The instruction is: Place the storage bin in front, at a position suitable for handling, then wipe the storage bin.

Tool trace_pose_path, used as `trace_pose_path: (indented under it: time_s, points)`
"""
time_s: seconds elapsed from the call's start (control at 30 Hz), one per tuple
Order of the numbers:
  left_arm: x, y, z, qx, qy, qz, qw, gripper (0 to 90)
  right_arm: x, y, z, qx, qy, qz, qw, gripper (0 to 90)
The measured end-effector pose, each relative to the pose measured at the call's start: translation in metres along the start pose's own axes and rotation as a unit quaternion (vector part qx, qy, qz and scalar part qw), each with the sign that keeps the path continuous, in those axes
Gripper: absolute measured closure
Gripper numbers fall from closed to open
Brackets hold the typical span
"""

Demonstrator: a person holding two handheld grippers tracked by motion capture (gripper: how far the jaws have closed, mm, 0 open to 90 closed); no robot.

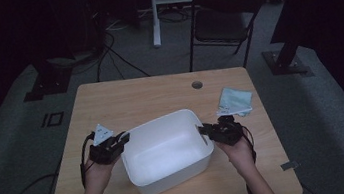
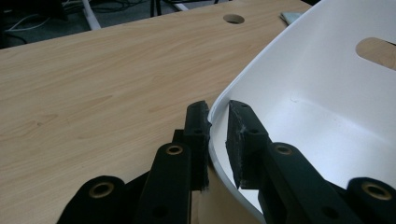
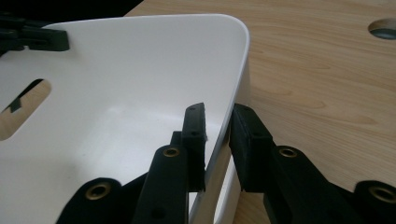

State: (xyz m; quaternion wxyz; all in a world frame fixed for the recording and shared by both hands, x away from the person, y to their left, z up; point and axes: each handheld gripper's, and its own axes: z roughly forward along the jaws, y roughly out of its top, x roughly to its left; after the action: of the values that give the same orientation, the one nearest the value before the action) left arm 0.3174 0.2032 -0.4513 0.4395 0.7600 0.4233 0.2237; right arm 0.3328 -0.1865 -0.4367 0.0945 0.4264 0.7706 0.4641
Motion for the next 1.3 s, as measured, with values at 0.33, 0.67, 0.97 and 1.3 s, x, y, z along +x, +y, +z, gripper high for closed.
trace_pose_path:
  time_s: [0.33, 0.67, 0.97, 1.3]
  points:
    - [0.003, 0.001, 0.001, 0.003, -0.006, 0.004, 1.0, 78.8, 0.001, -0.001, -0.004, -0.007, 0.015, 0.011, 0.9998, 65.0]
    - [0.004, 0.0, 0.001, 0.0, -0.01, 0.001, 0.9999, 78.8, 0.002, 0.003, -0.014, -0.025, 0.03, -0.013, 0.9992, 52.5]
    - [0.003, 0.0, 0.001, 0.0, -0.009, 0.0, 1.0, 78.7, -0.007, 0.007, -0.03, -0.062, 0.029, -0.014, 0.9976, 49.4]
    - [0.003, 0.0, 0.001, -0.001, -0.01, -0.001, 1.0, 78.6, -0.046, 0.012, -0.043, -0.1, -0.018, 0.009, 0.9948, 47.9]
